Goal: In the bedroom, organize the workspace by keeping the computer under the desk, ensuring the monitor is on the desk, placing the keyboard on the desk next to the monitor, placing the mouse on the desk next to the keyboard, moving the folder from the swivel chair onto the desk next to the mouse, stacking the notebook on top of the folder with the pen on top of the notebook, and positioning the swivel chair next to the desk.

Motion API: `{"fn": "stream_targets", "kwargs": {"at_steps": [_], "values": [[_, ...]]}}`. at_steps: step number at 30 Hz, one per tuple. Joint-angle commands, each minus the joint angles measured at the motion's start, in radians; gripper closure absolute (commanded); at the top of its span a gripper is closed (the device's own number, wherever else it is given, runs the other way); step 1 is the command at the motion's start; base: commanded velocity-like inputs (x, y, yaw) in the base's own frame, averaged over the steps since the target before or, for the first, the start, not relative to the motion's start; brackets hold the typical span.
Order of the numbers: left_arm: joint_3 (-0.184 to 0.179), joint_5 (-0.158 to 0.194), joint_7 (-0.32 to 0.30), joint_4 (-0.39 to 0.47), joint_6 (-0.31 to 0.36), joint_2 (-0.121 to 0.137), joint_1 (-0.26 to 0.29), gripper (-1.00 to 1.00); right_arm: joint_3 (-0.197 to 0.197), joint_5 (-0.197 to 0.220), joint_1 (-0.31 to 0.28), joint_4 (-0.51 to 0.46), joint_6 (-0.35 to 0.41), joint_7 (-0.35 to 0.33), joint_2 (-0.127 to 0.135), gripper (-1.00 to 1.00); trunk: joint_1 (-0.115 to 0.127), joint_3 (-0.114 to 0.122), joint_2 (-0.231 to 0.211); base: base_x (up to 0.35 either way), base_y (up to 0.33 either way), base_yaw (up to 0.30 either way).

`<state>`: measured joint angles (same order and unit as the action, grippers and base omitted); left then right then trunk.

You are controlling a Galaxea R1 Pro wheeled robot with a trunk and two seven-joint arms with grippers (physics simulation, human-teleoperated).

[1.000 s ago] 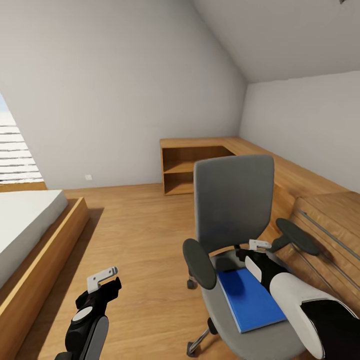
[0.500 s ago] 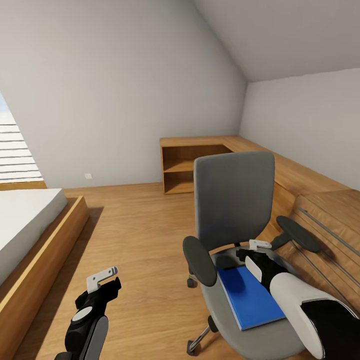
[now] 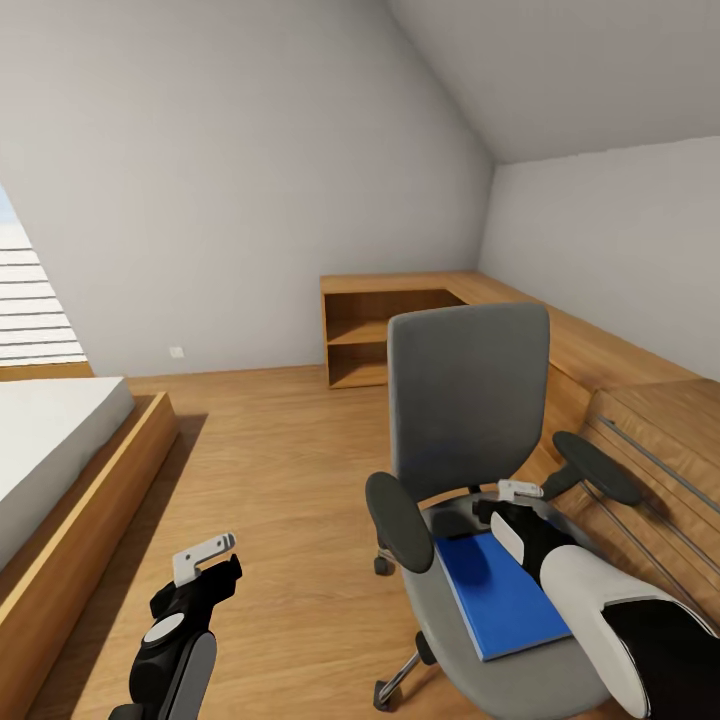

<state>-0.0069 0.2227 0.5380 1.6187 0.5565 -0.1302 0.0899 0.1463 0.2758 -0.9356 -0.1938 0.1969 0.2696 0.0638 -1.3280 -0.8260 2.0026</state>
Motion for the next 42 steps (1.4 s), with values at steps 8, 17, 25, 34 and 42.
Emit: {"fn": "stream_targets", "kwargs": {"at_steps": [8,17,25,34,42], "values": [[0.001,0.010,0.010,0.001,0.002,0.000,0.001,-1.00,0.010,0.000,0.000,-0.004,0.078,0.001,0.001,-1.00,-0.015,-0.013,0.028,0.000,0.000,0.000],[0.003,0.010,0.010,0.001,0.000,0.001,0.001,-1.00,0.011,-0.025,0.000,-0.004,0.082,0.000,0.001,-1.00,-0.015,-0.013,0.028,0.000,0.000,0.000],[0.036,0.010,0.007,0.001,0.000,0.004,0.001,-1.00,0.012,-0.027,0.000,-0.004,0.082,0.001,0.000,-1.00,-0.015,-0.013,0.028,-0.001,0.000,0.000],[0.043,0.010,0.006,0.001,0.002,0.004,0.001,-1.00,0.012,-0.028,0.000,-0.004,0.081,0.002,-0.001,-1.00,-0.015,-0.013,0.028,-0.160,0.000,0.000],[0.043,0.010,0.007,0.001,0.002,0.004,0.001,-1.00,0.012,-0.029,0.000,-0.004,0.079,0.003,0.000,-1.00,-0.015,-0.013,0.028,-0.098,0.000,0.000]]}}
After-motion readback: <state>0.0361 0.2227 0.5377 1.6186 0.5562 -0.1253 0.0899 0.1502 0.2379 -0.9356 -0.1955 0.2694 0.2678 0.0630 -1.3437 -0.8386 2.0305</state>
